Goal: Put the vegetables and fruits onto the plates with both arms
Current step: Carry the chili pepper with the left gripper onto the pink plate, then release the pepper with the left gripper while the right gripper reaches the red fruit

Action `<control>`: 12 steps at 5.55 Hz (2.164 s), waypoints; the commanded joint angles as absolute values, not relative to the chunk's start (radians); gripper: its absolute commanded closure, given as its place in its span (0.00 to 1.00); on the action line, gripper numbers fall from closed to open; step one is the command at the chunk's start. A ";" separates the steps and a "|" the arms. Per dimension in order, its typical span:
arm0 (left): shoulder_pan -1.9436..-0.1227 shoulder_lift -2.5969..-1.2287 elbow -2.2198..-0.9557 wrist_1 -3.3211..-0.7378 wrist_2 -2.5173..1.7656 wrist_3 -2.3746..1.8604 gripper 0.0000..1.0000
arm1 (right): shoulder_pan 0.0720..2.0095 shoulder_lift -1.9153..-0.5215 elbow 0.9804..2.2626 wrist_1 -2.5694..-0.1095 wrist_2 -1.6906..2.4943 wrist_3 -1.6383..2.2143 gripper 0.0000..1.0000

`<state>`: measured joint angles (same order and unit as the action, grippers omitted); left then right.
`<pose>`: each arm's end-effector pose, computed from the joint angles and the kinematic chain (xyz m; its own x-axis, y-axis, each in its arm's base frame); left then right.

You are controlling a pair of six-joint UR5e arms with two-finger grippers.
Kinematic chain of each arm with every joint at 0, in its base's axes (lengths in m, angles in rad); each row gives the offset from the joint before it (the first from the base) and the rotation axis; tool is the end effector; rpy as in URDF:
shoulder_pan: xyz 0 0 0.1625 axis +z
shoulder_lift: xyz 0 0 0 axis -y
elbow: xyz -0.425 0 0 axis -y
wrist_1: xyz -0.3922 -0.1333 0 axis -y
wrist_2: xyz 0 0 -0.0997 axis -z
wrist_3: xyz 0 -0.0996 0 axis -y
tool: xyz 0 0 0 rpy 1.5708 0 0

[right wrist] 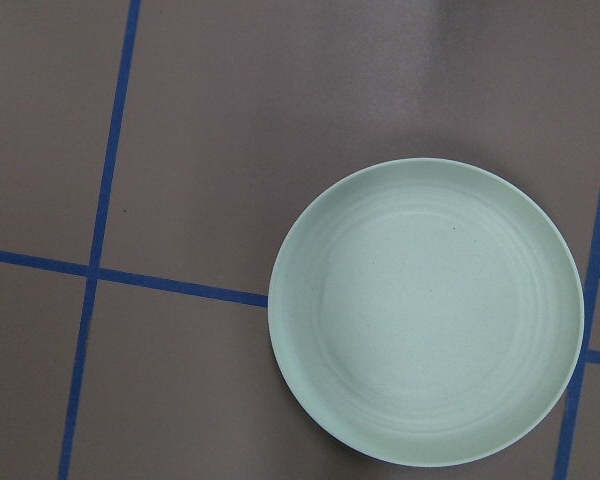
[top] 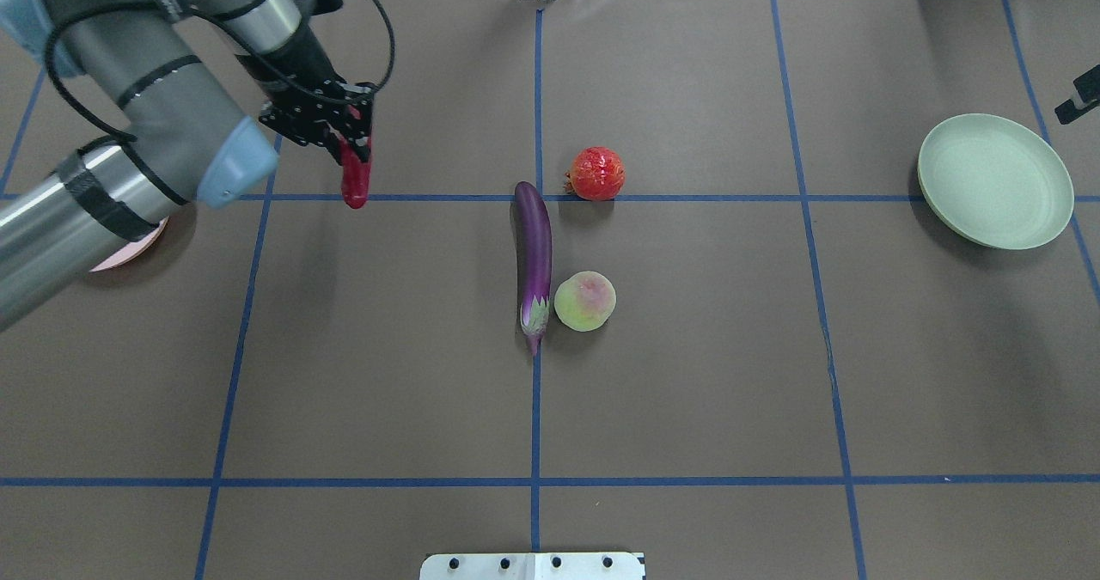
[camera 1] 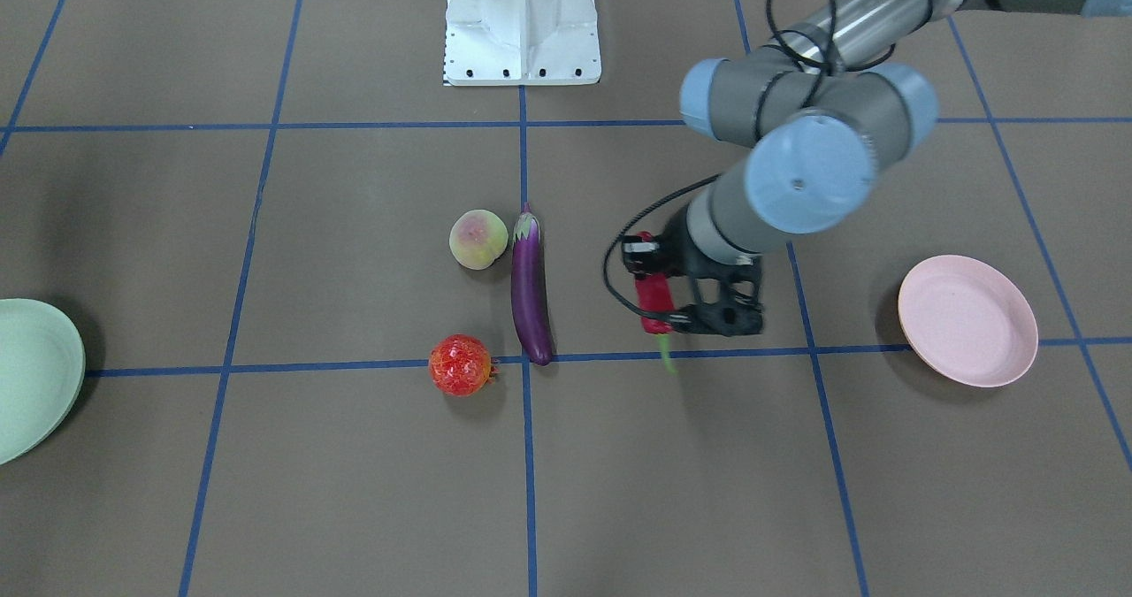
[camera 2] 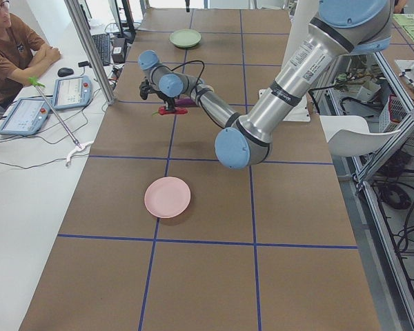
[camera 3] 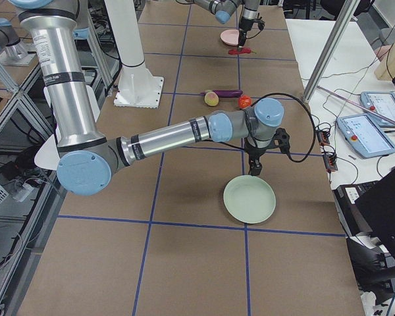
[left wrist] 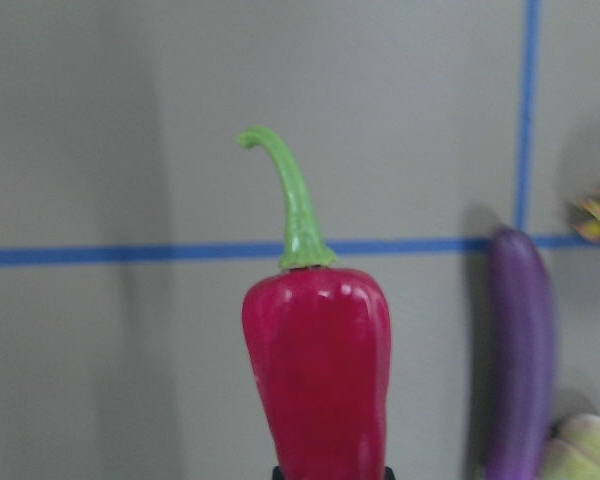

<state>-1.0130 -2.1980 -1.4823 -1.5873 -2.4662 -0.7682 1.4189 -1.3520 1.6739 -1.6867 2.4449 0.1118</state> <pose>0.3253 -0.6264 0.3058 0.5374 -0.0120 -0.8432 -0.1062 0.9910 -0.0817 -0.0307 -0.5770 0.4955 0.6233 -0.1426 0.7689 0.0791 0.9897 0.1195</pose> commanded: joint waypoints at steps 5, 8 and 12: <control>-1.217 -1.881 -1.423 -1.589 -2.289 -0.420 1.00 | 1.414 -1.424 1.677 -1.482 2.459 0.115 0.00; -1.213 -1.878 -1.434 -1.601 -2.295 -0.460 0.00 | 1.353 -1.410 1.657 -1.480 2.453 0.133 0.00; -1.147 -1.884 -1.645 -1.601 -2.392 -0.631 0.00 | 1.142 -1.214 1.690 -1.476 2.450 0.589 0.00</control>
